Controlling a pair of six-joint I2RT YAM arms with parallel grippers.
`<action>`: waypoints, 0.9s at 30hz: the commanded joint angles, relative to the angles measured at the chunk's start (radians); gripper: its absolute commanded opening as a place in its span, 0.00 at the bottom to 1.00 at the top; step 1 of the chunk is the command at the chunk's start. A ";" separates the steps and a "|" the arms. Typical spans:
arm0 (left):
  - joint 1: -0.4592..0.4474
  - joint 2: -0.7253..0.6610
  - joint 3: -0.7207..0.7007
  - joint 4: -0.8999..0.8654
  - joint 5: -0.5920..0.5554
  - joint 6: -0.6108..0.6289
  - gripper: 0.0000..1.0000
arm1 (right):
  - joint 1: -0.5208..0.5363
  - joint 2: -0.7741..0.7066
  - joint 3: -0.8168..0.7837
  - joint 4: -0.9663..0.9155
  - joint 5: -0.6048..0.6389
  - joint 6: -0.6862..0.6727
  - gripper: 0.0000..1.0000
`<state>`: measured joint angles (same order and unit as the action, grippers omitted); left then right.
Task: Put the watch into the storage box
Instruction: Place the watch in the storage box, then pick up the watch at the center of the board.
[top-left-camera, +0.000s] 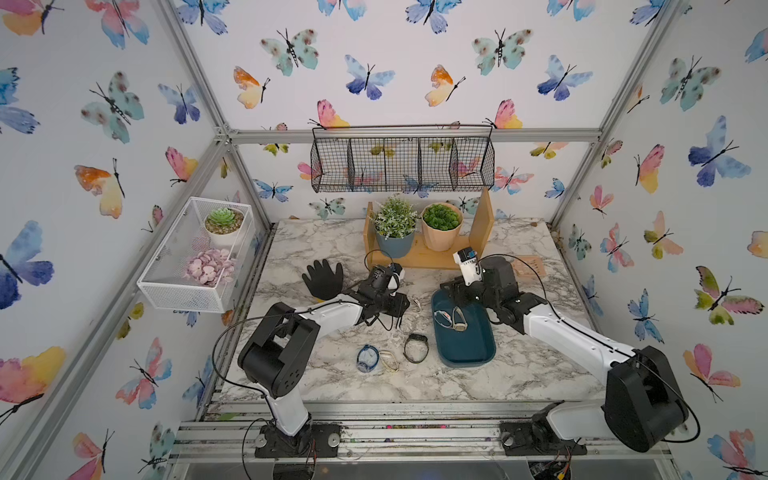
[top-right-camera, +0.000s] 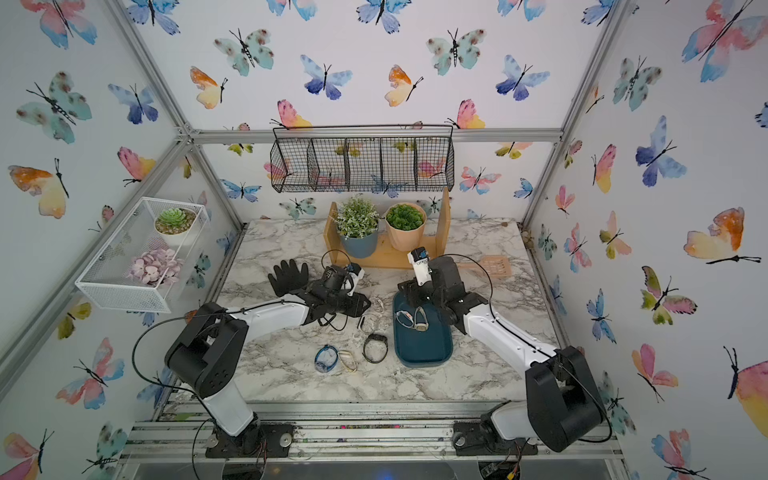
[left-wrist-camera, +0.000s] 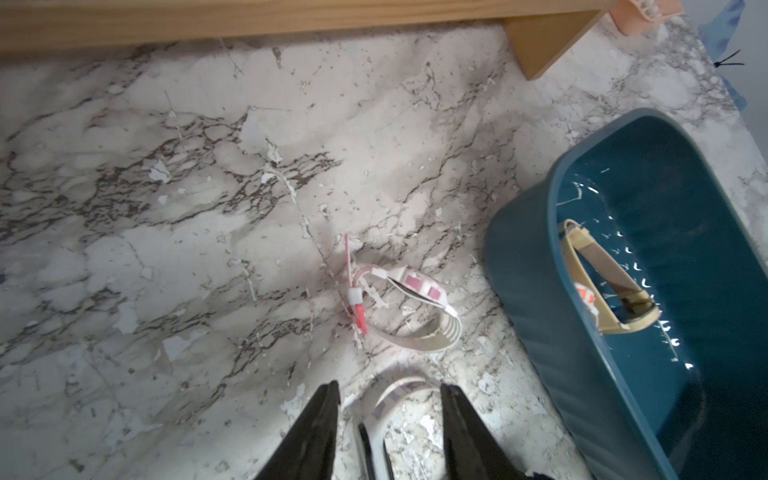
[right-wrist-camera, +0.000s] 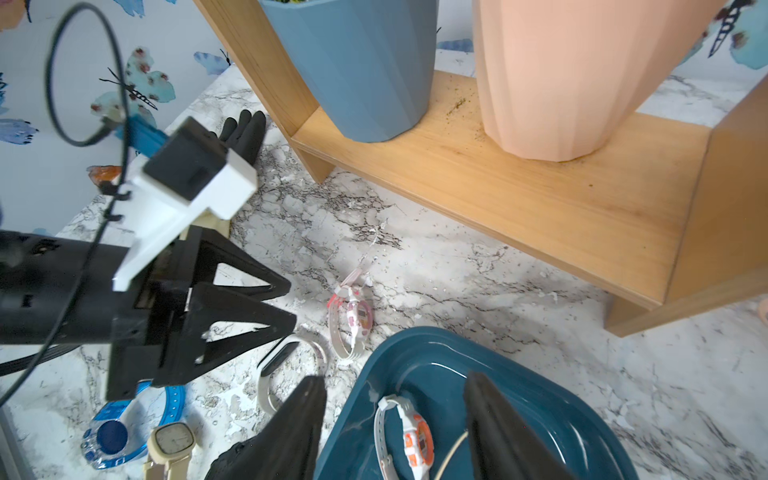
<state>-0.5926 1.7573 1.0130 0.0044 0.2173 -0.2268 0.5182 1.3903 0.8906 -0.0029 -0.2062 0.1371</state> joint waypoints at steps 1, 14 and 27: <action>0.005 0.047 0.031 -0.029 -0.040 -0.010 0.44 | 0.015 -0.007 0.015 0.024 -0.052 -0.006 0.60; 0.005 0.141 0.109 -0.053 -0.071 0.002 0.42 | 0.040 0.028 0.026 0.046 -0.084 -0.002 0.60; 0.005 0.202 0.151 -0.064 -0.106 0.004 0.28 | 0.045 0.036 0.020 0.043 -0.096 -0.013 0.59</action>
<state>-0.5907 1.9427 1.1458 -0.0307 0.1490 -0.2279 0.5564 1.4178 0.8944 0.0242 -0.2707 0.1371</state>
